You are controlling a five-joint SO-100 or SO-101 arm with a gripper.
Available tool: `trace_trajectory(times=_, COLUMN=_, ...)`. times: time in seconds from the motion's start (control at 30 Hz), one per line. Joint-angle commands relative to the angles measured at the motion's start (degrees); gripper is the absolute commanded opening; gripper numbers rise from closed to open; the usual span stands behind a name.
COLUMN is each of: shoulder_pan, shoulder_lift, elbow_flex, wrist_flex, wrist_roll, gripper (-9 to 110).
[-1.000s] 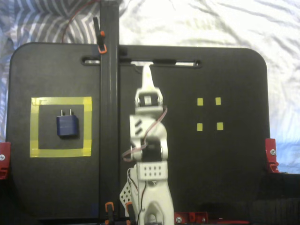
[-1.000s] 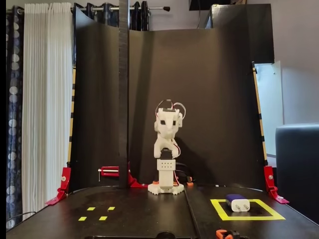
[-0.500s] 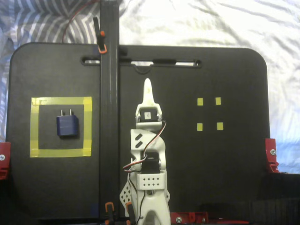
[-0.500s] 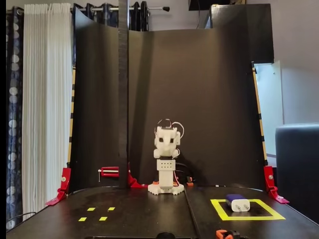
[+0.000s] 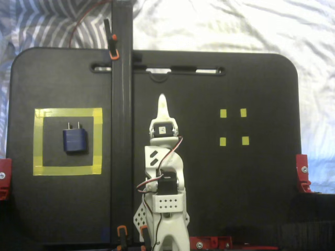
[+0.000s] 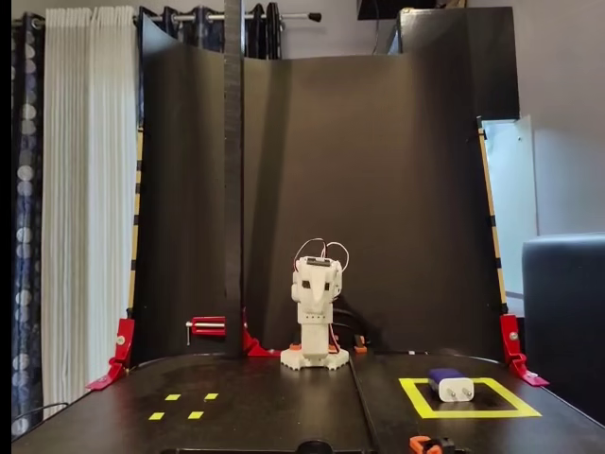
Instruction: Grasp a block and put it in the designated area.
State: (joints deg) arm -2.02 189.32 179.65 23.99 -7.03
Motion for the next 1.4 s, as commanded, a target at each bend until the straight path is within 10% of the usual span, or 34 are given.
trace_trajectory(times=0.0, shoulder_pan=0.2, shoulder_lift=0.4, elbow_flex=0.4, wrist_flex=4.0, wrist_roll=-0.8, gripper=1)
trace_trajectory(times=1.37, shoulder_pan=1.8, shoulder_lift=0.4, elbow_flex=0.4, wrist_flex=19.4, wrist_roll=1.8, gripper=0)
